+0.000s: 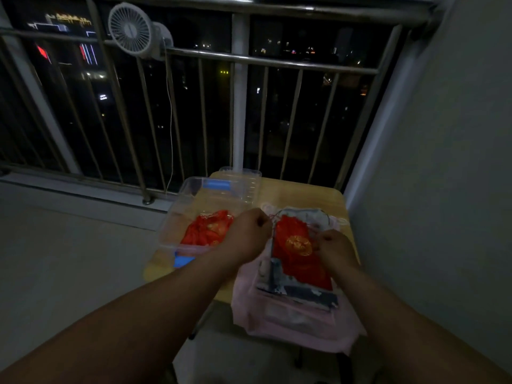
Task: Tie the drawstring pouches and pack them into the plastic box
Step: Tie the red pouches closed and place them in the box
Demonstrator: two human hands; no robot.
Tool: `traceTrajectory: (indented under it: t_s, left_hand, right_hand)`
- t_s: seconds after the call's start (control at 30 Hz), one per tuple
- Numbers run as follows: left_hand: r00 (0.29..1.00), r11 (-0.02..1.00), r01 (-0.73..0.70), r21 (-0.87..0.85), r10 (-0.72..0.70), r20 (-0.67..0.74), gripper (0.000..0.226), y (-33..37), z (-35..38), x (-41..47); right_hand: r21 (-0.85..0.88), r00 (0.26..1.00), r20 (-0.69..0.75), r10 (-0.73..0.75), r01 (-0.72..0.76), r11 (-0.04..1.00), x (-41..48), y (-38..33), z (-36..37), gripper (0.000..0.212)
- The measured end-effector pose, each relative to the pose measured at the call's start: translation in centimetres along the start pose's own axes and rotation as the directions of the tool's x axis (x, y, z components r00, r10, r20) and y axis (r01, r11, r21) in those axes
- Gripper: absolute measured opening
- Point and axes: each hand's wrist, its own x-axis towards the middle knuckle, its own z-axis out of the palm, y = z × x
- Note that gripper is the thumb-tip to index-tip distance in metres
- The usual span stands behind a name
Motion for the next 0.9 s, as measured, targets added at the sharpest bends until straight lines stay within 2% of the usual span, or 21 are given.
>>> traceTrajectory:
  t_s: [0.1,0.23,0.3,0.37,0.47,0.6,0.73,0.9]
  left_hand:
    - [0.995,0.997,0.063,0.036,-0.066,0.074,0.015,-1.5,2.8,0.5]
    - [0.972,0.981,0.193,0.036,-0.196,0.127,0.017,-2.6,5.5,2.3]
    - [0.959,0.968,0.25,-0.02,-0.245,0.141,0.015,-2.7,6.7,3.3]
    - [0.939,0.938,0.325,-0.123,-0.304,0.16,0.023,-2.6,7.6,4.0]
    - [0.916,0.901,0.388,-0.193,-0.356,0.183,0.023,-3.4,8.7,4.4]
    - [0.905,0.857,0.426,-0.291,-0.404,0.135,0.016,-3.8,9.3,4.9]
    - [0.922,0.861,0.386,-0.33,-0.373,0.105,0.025,-3.2,9.2,4.5]
    - [0.907,0.797,0.422,-0.432,-0.365,0.211,0.026,-1.8,8.6,3.3]
  right_hand:
    - [-0.088,0.999,0.051,0.012,-0.007,0.996,0.4,1.9,0.6,0.026]
    - [-0.233,0.996,0.087,-0.028,0.048,0.971,1.5,2.8,1.4,0.032]
    - [-0.253,0.99,0.133,-0.037,0.07,0.965,2.7,3.2,1.7,0.034]
    - [-0.247,0.984,0.176,-0.01,0.054,0.968,3.9,3.6,1.9,0.04]
    - [-0.212,0.98,0.196,0.043,0.0,0.977,4.5,3.5,1.9,0.021]
    - [-0.248,0.992,0.123,-0.009,0.04,0.968,4.5,4.1,1.9,0.015]
    - [-0.142,0.995,0.072,-0.065,0.075,0.987,3.4,4.2,1.6,0.012]
    - [0.115,0.994,0.103,-0.028,0.016,0.993,2.0,3.5,0.9,0.016]
